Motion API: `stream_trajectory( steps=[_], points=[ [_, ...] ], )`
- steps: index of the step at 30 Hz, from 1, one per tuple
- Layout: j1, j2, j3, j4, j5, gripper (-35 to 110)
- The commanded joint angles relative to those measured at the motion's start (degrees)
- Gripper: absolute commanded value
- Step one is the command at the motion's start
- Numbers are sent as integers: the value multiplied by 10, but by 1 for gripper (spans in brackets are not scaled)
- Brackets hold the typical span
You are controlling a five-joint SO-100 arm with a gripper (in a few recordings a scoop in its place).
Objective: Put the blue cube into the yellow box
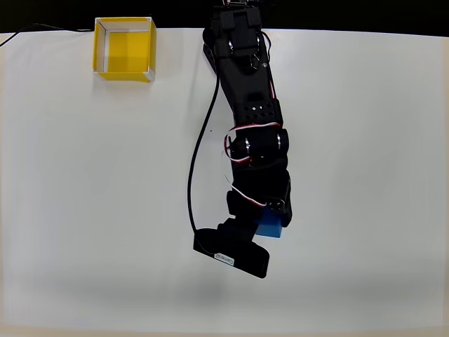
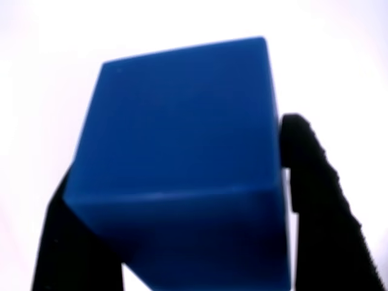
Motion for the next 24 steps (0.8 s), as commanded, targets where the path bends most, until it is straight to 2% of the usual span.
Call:
stream_trajectory(
  steps=[1,13,24],
  points=[
    [75,131,11,8,-86,11],
    [407,160,61,-40,-251,12],
    [669,236,155,-17,-335,13]
  ],
)
